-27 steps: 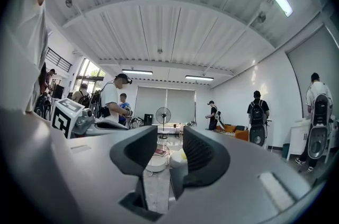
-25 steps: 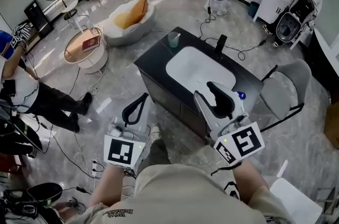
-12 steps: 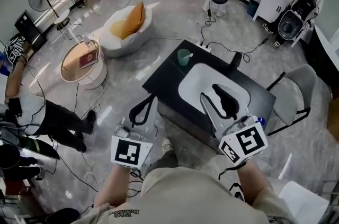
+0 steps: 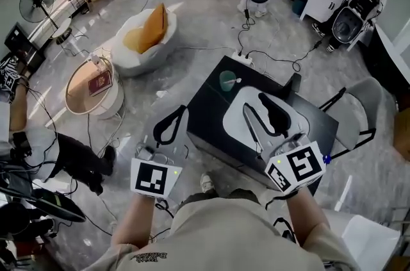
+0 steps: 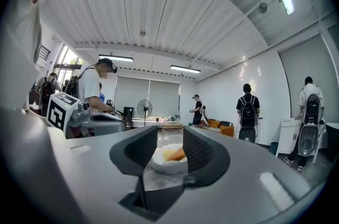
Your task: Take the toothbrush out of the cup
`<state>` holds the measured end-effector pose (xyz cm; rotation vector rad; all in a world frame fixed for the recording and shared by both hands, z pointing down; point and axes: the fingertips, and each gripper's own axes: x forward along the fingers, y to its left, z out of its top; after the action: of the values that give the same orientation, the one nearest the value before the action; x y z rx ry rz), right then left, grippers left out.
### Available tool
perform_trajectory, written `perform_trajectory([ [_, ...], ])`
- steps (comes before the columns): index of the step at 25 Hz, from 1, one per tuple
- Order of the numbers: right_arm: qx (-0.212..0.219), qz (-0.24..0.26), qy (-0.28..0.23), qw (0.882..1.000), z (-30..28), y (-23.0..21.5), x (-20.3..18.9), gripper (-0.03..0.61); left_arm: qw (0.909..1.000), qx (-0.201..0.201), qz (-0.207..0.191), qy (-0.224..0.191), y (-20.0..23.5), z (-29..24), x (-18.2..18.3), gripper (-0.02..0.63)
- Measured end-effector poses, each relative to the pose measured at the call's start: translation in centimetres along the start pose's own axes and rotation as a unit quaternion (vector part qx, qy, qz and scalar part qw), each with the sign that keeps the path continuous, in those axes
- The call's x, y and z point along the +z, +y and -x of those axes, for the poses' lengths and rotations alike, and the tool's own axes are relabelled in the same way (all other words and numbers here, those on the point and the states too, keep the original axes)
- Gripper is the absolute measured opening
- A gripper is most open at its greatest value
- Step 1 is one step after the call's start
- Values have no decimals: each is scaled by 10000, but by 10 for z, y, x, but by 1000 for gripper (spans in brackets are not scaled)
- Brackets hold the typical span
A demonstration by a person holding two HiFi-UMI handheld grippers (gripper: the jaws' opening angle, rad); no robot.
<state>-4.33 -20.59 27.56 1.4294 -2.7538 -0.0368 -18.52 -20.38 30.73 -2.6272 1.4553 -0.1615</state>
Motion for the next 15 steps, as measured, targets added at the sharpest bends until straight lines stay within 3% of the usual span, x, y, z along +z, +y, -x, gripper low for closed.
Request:
perform_trajectory([
  [15, -64, -278, 204, 9994, -35, -55, -20, 155, 9998, 39, 73, 191, 11, -57, -11, 2],
])
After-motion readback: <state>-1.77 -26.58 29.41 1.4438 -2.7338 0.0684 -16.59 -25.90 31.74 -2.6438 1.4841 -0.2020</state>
